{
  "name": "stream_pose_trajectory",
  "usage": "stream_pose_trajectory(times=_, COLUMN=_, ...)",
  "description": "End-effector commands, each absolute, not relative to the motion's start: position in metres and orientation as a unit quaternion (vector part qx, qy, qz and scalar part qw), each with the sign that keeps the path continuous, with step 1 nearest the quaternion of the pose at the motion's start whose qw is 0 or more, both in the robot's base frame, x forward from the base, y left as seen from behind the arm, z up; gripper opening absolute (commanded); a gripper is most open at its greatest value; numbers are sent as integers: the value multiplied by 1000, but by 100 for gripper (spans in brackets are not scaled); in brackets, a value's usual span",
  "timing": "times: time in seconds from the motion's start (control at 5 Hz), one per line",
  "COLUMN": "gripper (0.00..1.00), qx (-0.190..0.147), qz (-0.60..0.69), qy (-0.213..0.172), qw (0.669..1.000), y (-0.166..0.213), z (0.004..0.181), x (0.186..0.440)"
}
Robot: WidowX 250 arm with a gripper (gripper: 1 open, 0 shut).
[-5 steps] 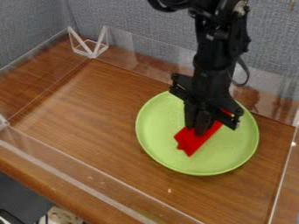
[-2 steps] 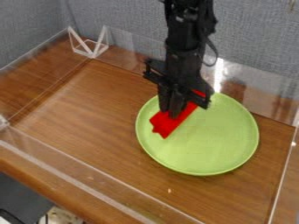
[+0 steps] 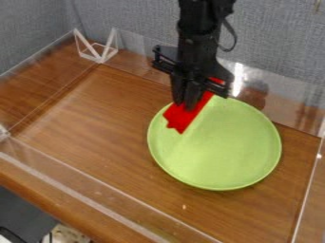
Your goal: Put the red object on the right side
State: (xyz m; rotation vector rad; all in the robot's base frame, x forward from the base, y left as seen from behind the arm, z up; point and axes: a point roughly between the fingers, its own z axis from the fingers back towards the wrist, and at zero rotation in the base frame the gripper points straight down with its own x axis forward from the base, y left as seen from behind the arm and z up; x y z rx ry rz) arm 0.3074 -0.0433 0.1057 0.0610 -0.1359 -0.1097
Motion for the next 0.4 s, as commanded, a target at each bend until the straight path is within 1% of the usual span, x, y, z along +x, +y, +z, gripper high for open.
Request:
stream_pose_trajectory(times=0.0, gripper=0, qx=23, qz=-50, qy=-103, qw=993, y=-51, z=118, x=306)
stream_pose_trajectory(times=0.2, gripper=0, qx=20, qz=-49, qy=-98, qw=994, y=-65, z=103, x=307)
